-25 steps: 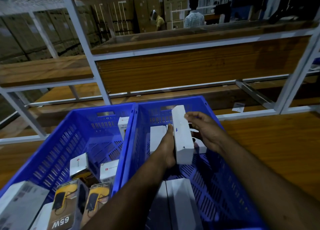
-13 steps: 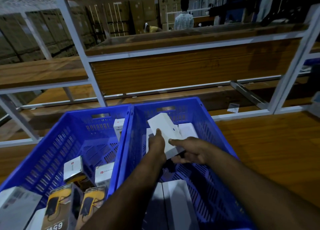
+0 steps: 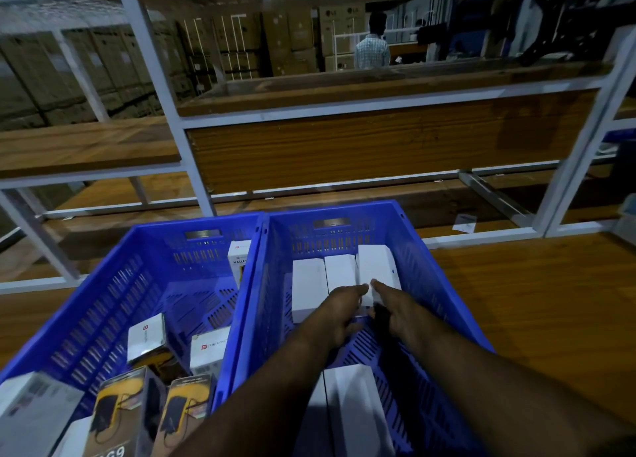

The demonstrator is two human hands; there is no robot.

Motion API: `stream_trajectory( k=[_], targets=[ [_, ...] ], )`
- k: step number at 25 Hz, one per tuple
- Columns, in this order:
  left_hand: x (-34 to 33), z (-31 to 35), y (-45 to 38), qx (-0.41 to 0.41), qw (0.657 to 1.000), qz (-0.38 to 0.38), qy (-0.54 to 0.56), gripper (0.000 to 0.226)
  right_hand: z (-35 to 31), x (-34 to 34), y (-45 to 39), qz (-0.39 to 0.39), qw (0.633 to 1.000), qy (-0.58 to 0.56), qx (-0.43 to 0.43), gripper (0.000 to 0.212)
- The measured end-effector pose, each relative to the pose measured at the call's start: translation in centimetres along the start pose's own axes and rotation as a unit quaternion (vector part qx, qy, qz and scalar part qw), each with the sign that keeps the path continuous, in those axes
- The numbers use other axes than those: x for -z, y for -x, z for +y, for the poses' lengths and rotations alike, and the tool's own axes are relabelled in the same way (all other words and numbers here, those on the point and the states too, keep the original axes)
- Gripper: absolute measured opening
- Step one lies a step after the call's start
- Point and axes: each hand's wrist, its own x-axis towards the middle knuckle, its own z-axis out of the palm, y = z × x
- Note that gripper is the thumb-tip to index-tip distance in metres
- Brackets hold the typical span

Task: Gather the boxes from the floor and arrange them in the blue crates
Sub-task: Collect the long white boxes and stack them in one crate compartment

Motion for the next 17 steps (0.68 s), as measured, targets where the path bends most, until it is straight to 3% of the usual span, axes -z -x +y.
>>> stream_trajectory(
  k=[9,14,17],
  targets=[
    [-1.1,-1.9,-2.4,-0.016,0.998,-0.06,-0.009,0.02,-0.5,0.5,-0.8,0.012,0.999,0.033,0.016,0.047],
    [-0.8,-1.6,-3.3,-0.022,0.998,-0.056,0.005,0.045,-0.9,0.3,-1.7,0.012,0.999,0.04,0.012,0.048],
    [-0.7,-1.4,-3.2,-0.008,0.999,-0.04,-0.008,0.043,-1.0,0.2,-2.1,0.004,0.999,0.046,0.023,0.046]
  ],
)
